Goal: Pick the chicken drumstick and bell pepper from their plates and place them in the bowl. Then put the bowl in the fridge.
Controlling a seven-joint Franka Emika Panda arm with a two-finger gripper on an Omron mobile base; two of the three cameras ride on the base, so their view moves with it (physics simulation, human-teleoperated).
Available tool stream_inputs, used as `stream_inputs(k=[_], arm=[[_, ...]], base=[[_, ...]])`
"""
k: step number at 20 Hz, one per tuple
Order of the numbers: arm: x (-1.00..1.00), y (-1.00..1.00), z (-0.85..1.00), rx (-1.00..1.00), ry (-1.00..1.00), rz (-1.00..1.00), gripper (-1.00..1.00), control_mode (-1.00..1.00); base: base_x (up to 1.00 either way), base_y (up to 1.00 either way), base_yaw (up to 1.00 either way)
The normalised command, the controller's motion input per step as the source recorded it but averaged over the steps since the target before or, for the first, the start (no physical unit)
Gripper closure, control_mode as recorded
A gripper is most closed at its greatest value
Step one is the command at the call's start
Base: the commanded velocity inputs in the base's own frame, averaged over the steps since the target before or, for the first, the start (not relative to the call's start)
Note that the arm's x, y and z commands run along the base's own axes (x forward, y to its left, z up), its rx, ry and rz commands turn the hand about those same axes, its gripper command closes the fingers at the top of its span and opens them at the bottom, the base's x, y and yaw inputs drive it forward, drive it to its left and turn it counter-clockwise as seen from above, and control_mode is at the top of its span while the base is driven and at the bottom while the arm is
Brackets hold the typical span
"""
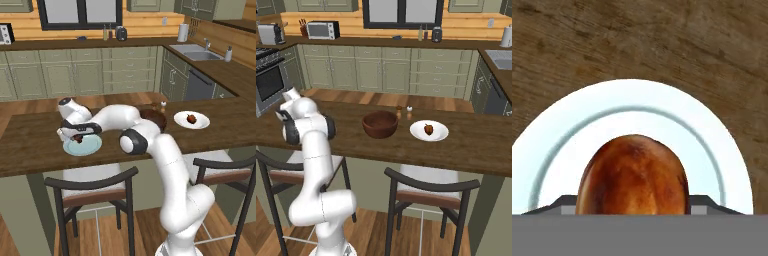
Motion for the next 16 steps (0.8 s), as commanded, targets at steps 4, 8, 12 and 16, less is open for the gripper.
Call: stream_inputs(k=[4, 8, 12, 16], arm=[[-1.0, -1.0, 0.33, 0.0, -0.39, 0.0, 1.0, -1.0], [-0.68, -1.0, 0.81, 0.0, -0.59, -0.05, 1.0, -1.0], [-0.03, -1.0, 1.0, 0.01, -0.46, -0.15, 1.0, -1.0], [0.29, -1.0, 1.0, 0.16, -0.12, -0.23, 1.0, -1.0]], base=[[0.0, 0.0, 0.0], [0.0, 0.0, 0.0], [0.0, 0.0, 0.0], [0.0, 0.0, 0.0]])
